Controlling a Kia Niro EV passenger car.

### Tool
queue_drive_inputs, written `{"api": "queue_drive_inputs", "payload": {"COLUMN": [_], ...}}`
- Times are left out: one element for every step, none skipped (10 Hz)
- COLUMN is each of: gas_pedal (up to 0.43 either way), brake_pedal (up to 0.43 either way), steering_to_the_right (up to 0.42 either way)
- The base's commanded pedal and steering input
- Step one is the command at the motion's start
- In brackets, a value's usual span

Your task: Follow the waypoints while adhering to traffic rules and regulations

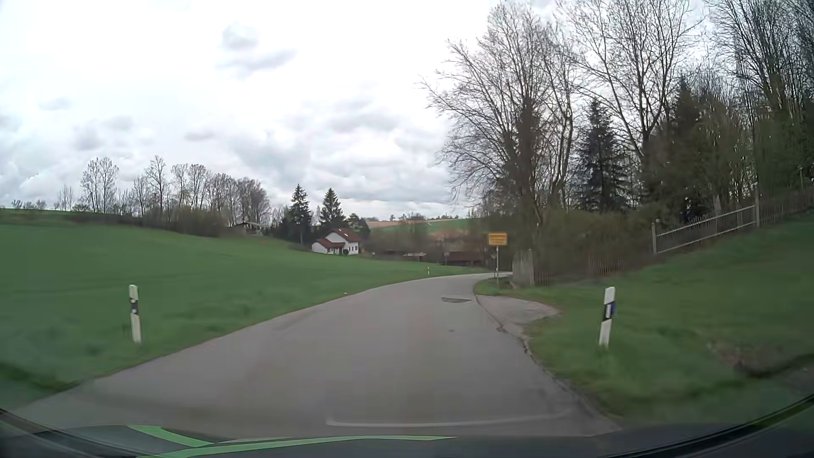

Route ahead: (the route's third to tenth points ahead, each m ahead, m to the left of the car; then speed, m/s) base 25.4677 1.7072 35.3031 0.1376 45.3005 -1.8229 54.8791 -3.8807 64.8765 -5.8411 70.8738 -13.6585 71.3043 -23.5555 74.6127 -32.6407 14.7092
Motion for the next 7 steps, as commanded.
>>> {"api": "queue_drive_inputs", "payload": {"gas_pedal": [0.000,0.000,0.000,0.000,0.000,0.000,0.000], "brake_pedal": [0.244,0.244,0.238,0.238,0.232,0.238,0.232], "steering_to_the_right": [0.018,0.019,0.018,0.019,0.022,0.025,0.026]}}
